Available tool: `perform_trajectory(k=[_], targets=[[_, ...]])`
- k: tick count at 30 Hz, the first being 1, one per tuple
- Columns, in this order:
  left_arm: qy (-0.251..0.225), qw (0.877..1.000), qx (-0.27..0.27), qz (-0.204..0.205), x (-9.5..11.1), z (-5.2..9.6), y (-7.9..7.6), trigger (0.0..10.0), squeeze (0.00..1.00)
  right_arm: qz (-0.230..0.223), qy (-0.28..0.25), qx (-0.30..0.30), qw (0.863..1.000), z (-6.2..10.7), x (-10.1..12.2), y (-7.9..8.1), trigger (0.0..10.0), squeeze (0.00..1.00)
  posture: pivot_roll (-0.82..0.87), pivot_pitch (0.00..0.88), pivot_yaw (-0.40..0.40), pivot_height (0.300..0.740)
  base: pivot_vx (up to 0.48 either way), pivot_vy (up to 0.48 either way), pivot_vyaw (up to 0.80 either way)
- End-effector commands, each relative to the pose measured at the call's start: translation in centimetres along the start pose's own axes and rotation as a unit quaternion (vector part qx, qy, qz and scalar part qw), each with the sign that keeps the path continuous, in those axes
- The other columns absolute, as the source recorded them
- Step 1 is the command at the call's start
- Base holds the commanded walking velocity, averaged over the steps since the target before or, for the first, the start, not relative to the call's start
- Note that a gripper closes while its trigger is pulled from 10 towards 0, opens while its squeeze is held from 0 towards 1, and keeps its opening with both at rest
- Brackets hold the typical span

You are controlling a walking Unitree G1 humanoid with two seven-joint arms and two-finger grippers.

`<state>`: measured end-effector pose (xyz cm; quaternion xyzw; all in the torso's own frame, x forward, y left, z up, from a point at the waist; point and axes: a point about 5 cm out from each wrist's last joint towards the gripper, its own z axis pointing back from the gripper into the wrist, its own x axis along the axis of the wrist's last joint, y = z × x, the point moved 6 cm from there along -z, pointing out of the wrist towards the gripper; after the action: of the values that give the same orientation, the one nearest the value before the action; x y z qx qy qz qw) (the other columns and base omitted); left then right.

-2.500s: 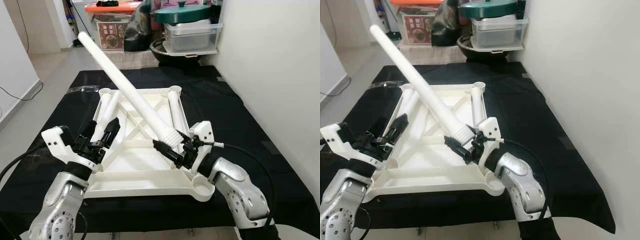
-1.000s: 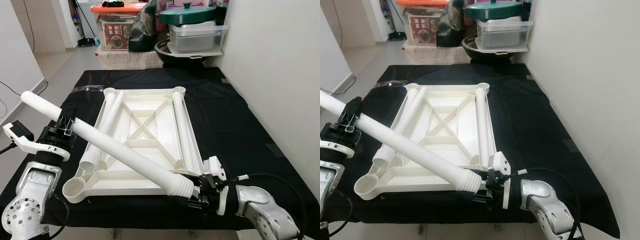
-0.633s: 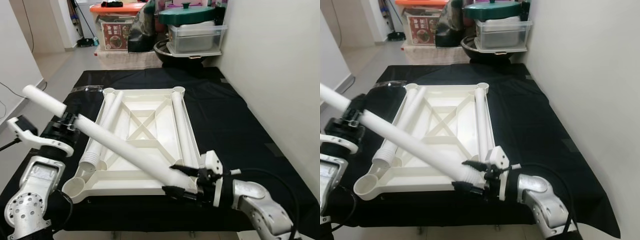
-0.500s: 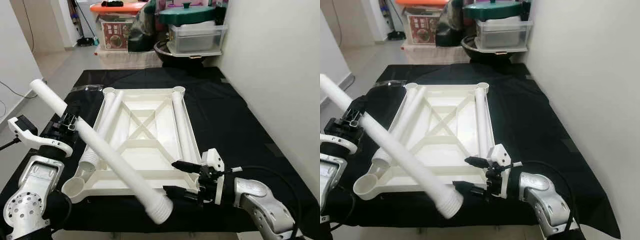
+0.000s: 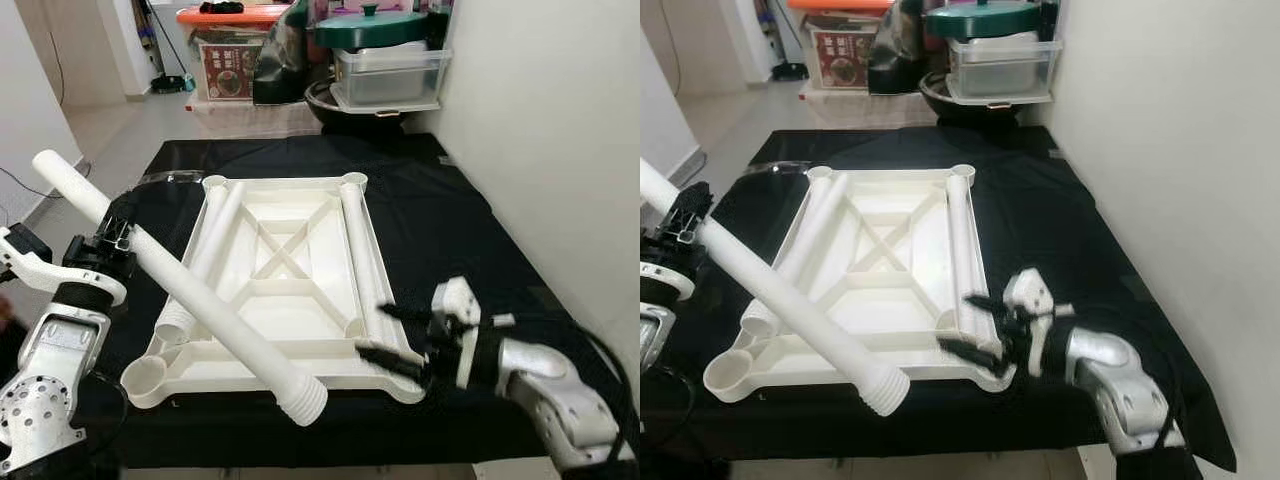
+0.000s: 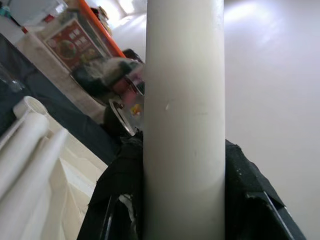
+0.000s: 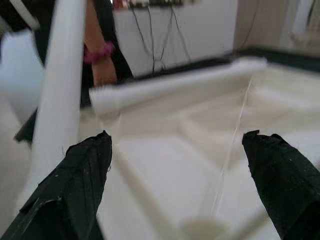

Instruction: Building children table

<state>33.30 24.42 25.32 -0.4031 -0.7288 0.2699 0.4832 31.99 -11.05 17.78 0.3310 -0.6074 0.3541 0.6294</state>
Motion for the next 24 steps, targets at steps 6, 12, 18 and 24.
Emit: perform_trajectory(k=[6, 12, 18, 24], targets=[[0.008, 1.0, -0.018, 0.021, -0.9, -1.1, -0.8, 10.0, 0.0, 0.002, -0.028, 0.028, 0.999, -5.8, 5.0, 1.7, 10.0, 0.0, 0.0, 0.0, 0.023, 0.74, 0.0, 0.0, 0.0], [0.025, 0.999, -0.024, 0.025, -2.1, -1.2, -1.1, 10.0, 0.0, -0.029, 0.0, 0.12, 0.992, -8.6, 5.3, 5.7, 10.0, 0.0, 0.0, 0.0, 0.007, 0.74, 0.0, 0.0, 0.0], [0.035, 0.999, -0.018, 0.02, -3.1, -0.5, -1.0, 10.0, 0.0, -0.019, 0.09, 0.135, 0.987, -8.8, 1.9, 6.7, 10.0, 0.0, 0.01, 0.0, -0.012, 0.74, 0.0, 0.0, 0.0], [0.041, 0.999, -0.011, 0.017, -3.6, -0.4, -0.6, 10.0, 0.0, -0.044, 0.093, 0.138, 0.985, -9.3, 3.6, 7.1, 10.0, 0.0, 0.0, 0.0, -0.004, 0.74, 0.0, 0.0, 0.0]])
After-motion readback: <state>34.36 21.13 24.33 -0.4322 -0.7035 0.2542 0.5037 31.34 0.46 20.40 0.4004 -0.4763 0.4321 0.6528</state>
